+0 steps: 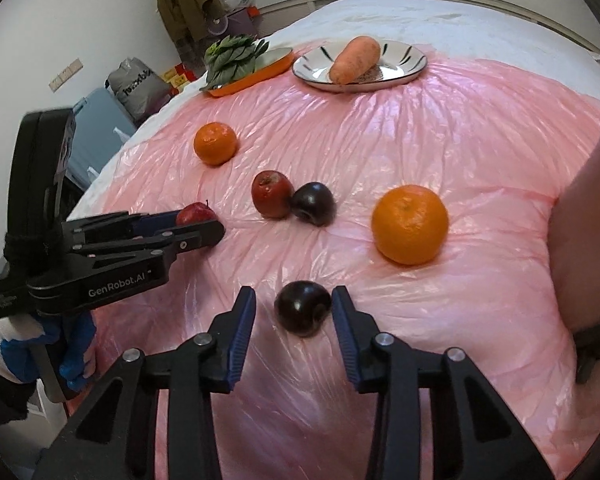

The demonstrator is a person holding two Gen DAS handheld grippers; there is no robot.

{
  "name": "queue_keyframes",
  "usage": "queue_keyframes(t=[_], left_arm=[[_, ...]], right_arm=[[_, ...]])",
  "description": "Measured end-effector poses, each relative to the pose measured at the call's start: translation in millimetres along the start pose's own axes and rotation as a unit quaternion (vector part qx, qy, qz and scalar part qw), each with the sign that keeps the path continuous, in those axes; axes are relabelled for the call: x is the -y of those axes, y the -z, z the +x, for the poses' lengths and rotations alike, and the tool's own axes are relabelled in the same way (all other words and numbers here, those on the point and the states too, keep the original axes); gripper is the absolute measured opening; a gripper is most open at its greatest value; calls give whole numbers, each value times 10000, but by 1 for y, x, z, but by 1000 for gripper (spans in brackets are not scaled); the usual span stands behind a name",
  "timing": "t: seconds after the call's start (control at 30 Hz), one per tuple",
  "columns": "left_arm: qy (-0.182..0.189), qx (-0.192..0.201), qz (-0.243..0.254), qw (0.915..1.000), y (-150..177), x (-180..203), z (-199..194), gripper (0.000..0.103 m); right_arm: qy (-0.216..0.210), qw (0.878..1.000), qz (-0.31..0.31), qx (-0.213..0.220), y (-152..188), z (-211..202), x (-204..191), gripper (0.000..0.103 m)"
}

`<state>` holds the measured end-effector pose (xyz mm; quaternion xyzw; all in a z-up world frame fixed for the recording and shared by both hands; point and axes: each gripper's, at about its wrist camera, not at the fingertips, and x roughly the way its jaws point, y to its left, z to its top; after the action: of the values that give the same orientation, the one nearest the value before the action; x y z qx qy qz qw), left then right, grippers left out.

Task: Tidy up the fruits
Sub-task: 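Grasp a red apple with the left tool while the right tool grasps a dark plum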

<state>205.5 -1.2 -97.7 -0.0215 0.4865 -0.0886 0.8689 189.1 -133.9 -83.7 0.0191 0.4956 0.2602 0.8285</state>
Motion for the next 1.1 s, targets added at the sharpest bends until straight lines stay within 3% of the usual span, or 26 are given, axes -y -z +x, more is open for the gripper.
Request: queue_keyframes(t=[0.27,0.57,1.1], left_arm=[[30,47,99,9999,0,0,7,28],[285,251,-206,9991,2,-9,-4,28],[151,689,-197,9973,8,-4,-32,28]], right_arm=[[-3,9999,121,-41,3,9,10,51],[-144,9994,226,217,9,0,13,50],[-145,9986,99,499,19,-18,8,48]])
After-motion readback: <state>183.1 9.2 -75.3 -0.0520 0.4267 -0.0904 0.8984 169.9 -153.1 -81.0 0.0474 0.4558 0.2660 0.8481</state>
